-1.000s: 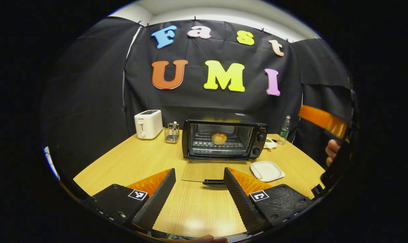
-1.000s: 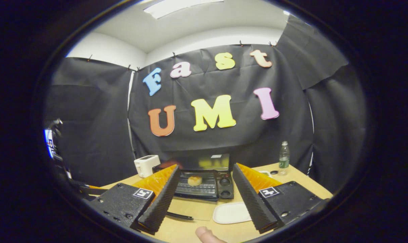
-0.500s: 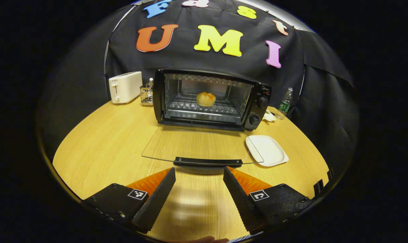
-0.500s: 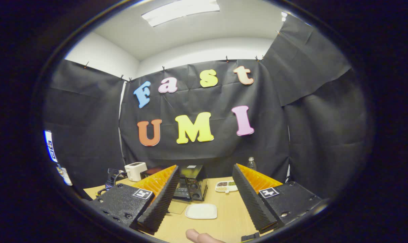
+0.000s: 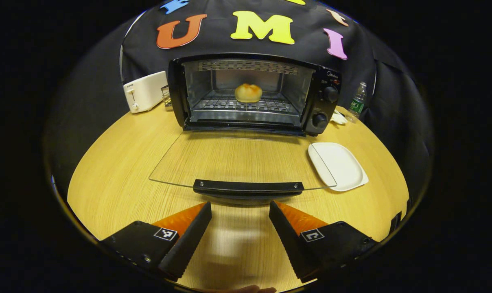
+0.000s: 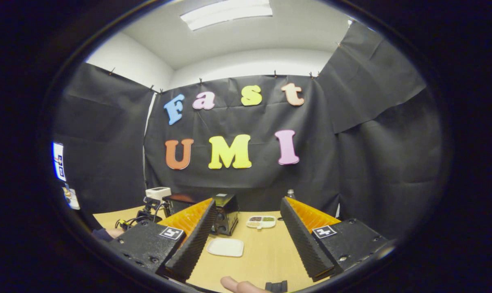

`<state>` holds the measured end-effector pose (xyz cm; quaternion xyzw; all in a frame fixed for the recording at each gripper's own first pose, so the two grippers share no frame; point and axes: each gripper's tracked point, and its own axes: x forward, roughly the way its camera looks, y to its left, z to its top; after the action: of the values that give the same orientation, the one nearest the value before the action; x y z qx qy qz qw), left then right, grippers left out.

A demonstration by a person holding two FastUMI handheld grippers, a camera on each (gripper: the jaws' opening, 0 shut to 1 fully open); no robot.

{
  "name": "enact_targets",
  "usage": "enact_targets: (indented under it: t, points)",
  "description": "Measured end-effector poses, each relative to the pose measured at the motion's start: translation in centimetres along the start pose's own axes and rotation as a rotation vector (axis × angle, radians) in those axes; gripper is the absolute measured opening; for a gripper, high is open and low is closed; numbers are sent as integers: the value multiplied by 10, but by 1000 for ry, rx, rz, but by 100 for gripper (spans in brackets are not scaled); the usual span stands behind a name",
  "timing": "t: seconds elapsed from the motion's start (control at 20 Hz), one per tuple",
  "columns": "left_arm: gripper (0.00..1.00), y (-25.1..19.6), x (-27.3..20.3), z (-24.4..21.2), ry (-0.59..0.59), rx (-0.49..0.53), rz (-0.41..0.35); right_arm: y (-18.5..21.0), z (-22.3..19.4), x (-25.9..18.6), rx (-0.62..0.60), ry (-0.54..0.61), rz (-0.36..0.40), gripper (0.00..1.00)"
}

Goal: Open the electric oven with the left hand, put the food in, and close the electric oven.

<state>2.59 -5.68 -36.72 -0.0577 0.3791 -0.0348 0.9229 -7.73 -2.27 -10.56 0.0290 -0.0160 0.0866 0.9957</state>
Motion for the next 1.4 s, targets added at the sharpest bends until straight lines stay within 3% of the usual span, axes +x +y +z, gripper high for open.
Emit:
enact_targets:
  t: [0.1, 0.25, 0.4, 0.6, 0.65, 0.7, 0.75, 0.85, 0.9, 0.95, 1.15, 1.4]
  points:
    - [94, -3, 6, 0, 14, 9, 4, -9, 16, -9, 1, -53, -17, 96]
    - [95, -12, 11, -4, 48, 8, -7, -5, 23, -22, -19, -85, 19, 96]
    - [95, -10, 11, -2, 52, 14, 7, 1, 25, -27, -16, -94, 71, 96]
    - [96, -8, 7, 0, 49, 9, 24, -6, 22, -23, -18, -85, 75, 96]
    - [86, -5, 5, 3, 38, 15, 38, -7, 20, -21, -14, -80, 82, 96]
    - [96, -3, 2, 8, 19, 17, 56, -7, 19, -20, -10, -76, 93, 96]
    - [96, 4, 3, 18, -20, 24, 83, -9, 17, -18, -8, -70, 95, 96]
    - [100, -2, 2, 13, -6, 7, 64, -15, 14, -15, -9, -61, 88, 96]
    - [92, -2, 3, 12, 1, 8, 68, -17, 14, -15, -3, -61, 79, 96]
    - [90, 0, 2, 13, 0, 6, 73, -17, 16, -15, 3, -63, 78, 96]
    - [90, 1, 1, 17, -12, 31, 87, -19, 13, -12, 8, -61, 80, 96]
    - [90, -2, -7, 24, -25, -15, 53, -27, 14, -12, -9, -60, 57, 96]
